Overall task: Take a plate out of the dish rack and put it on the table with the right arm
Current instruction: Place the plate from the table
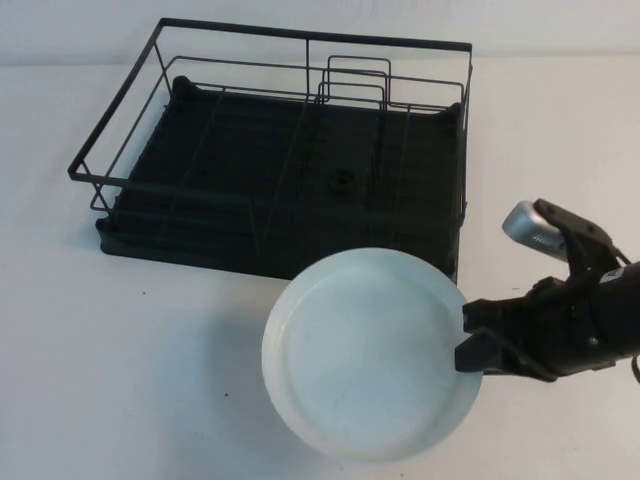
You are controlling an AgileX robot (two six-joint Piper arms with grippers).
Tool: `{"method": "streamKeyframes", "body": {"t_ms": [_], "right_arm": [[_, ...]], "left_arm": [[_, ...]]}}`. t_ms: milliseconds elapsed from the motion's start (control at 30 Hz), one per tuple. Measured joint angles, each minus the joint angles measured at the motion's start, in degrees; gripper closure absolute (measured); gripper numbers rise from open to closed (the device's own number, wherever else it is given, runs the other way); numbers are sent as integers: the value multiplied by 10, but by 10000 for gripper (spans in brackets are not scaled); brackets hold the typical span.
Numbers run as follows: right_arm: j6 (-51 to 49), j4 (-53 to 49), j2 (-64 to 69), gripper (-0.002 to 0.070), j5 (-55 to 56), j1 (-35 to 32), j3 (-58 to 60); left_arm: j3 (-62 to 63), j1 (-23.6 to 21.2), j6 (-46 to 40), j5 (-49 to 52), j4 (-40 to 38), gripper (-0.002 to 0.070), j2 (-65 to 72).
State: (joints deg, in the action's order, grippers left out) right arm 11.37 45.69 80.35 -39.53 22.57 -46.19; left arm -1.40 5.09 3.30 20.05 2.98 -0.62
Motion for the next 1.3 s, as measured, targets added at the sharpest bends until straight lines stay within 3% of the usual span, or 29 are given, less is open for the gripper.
{"method": "streamKeyframes", "body": {"t_ms": [367, 967, 1300], "right_arm": [[67, 83, 105, 662, 49, 7, 0], [85, 102, 170, 659, 67, 8, -46], [86, 107, 199, 621, 65, 8, -75]], "left_arm": [[0, 0, 0, 0, 0, 680, 0], [0, 0, 0, 0, 0, 680, 0], [0, 0, 0, 0, 0, 680, 0]]}}
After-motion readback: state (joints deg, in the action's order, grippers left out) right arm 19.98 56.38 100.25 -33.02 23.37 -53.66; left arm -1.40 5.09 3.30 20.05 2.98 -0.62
